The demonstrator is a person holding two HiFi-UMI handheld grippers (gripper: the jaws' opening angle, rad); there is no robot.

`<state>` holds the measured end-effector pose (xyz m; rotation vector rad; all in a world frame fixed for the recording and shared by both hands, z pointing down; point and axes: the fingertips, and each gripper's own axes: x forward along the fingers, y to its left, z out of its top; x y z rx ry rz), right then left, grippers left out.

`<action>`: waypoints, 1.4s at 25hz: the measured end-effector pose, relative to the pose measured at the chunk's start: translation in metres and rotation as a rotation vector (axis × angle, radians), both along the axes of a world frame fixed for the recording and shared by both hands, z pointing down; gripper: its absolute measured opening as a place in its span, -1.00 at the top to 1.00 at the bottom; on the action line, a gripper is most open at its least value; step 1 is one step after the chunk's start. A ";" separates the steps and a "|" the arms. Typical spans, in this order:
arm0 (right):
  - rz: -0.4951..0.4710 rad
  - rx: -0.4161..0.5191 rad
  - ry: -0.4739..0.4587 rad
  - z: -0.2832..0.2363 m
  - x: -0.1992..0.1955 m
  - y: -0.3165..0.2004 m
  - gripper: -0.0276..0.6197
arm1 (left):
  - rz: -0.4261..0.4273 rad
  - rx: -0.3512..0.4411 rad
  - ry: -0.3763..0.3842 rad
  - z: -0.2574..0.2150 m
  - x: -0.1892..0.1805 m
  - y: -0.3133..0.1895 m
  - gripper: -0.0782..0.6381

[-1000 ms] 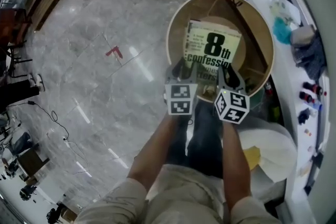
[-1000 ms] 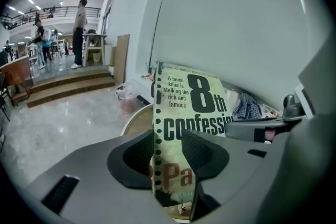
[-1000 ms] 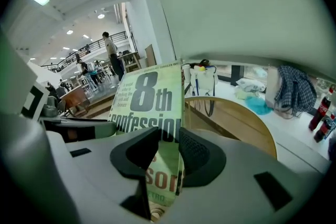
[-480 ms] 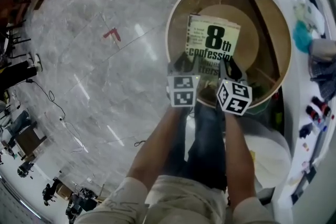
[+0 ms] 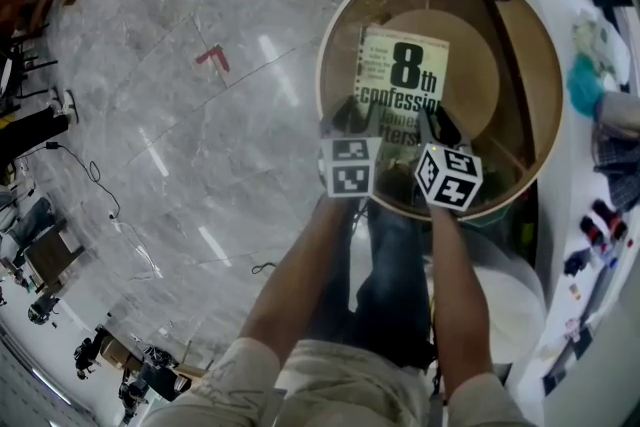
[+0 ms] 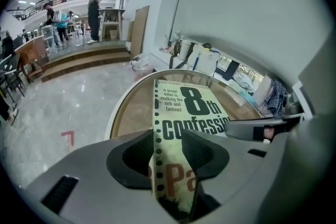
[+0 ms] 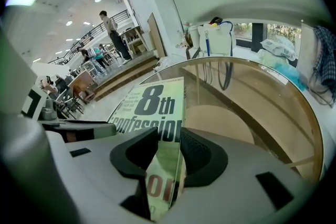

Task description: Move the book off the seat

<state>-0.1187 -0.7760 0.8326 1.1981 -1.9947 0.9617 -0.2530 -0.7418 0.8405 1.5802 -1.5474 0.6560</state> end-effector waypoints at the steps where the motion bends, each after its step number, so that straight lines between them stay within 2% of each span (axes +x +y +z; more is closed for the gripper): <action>1: -0.003 0.003 0.004 0.001 0.000 0.000 0.55 | -0.002 0.001 -0.003 0.000 0.000 0.000 0.31; 9: -0.013 0.042 0.051 -0.012 0.002 0.000 0.54 | 0.000 0.040 -0.019 -0.019 -0.003 -0.006 0.31; 12: -0.003 0.063 0.036 -0.031 -0.001 -0.002 0.54 | 0.014 0.061 -0.026 -0.036 -0.004 -0.011 0.31; 15: 0.008 0.124 0.030 -0.066 -0.004 -0.009 0.54 | 0.038 0.106 -0.042 -0.066 -0.007 -0.018 0.31; 23: -0.047 0.289 -0.038 -0.191 -0.033 -0.018 0.55 | 0.074 0.258 -0.070 -0.184 -0.022 -0.021 0.31; 28: -0.081 0.392 -0.059 -0.277 -0.046 -0.027 0.55 | 0.093 0.432 -0.112 -0.285 -0.030 -0.037 0.31; 35: -0.130 0.633 -0.089 -0.413 -0.061 -0.042 0.55 | 0.118 0.657 -0.150 -0.420 -0.031 -0.052 0.31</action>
